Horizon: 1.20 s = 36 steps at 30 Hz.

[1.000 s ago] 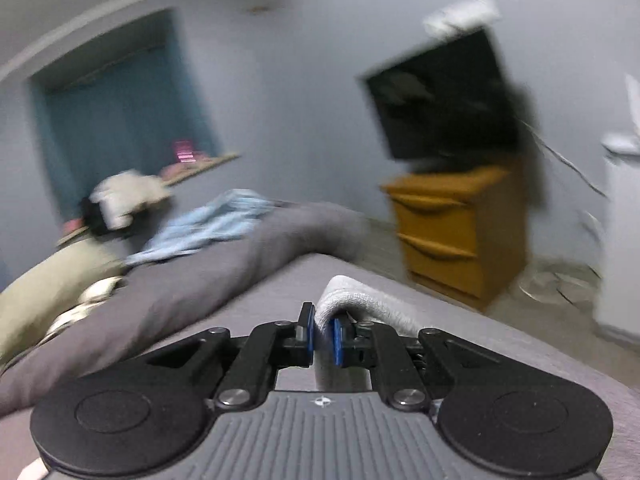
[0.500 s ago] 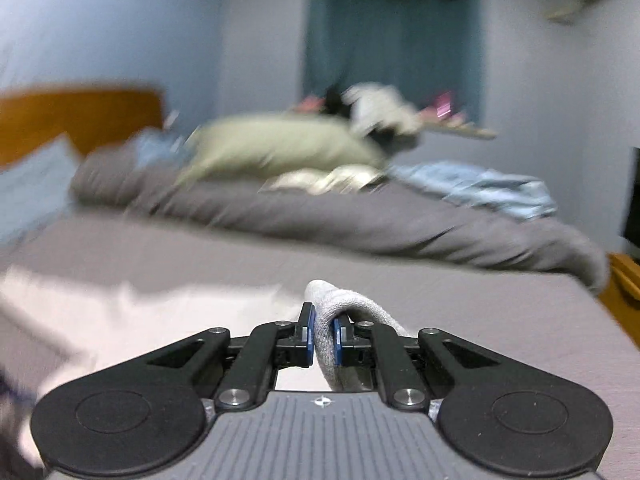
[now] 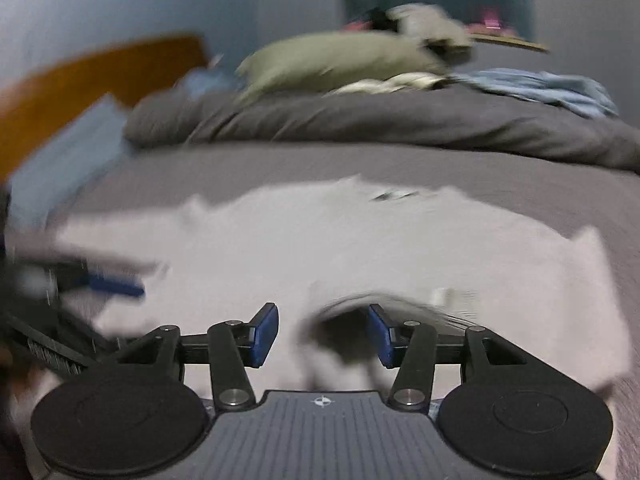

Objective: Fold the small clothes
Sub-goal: 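Carry the sleeve across the sweatshirt body with the right gripper and release, then grasp the ribbed cuff with the left gripper and lay it on the body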

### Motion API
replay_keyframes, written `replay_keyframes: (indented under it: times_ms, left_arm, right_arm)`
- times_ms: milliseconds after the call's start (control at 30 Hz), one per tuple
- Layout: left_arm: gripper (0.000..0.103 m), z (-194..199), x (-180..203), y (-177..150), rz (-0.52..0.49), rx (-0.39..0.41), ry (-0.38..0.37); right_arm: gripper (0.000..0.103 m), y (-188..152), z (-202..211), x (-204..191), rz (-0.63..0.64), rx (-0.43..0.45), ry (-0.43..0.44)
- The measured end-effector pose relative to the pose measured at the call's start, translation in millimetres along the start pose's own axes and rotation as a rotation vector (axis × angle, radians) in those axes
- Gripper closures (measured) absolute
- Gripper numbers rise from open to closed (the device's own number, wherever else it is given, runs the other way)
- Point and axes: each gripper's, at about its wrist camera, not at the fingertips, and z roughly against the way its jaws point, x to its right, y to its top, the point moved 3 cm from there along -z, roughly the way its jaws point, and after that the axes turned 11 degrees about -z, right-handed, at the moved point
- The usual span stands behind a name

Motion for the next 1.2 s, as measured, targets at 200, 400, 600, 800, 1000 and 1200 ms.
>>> replay_keyframes:
  times_ms: [200,400,600,800,1000,1200]
  left_arm:
    - [0.015,-17.2,64.7,23.5,-0.131,0.084,-0.093]
    - [0.026,-60.0,126.5,39.9,-0.334,0.095,-0.026]
    - [0.099,-69.6,121.9,36.3,-0.284,0.125,0.112]
    - [0.099,-25.5,54.7,14.2,0.079,0.182,0.241]
    - [0.098,-27.0,11.3,-33.7,0.272,0.093,0.183]
    - [0.083,-36.7,-14.4,-44.9,0.352,0.105,0.095]
  right_arm:
    - [0.05,11.2,35.5,47.4,-0.21,0.099,-0.073]
    - [0.049,10.0,44.4,102.2,-0.366,0.125,-0.221]
    - [0.049,2.5,42.4,138.8,-0.419,0.161,-0.359]
    - [0.049,-2.0,49.3,146.5,-0.375,0.192,-0.426]
    - [0.049,18.5,22.8,147.0,-0.356,0.185,-0.454]
    - [0.048,27.8,12.7,133.0,-0.302,0.171,-0.442]
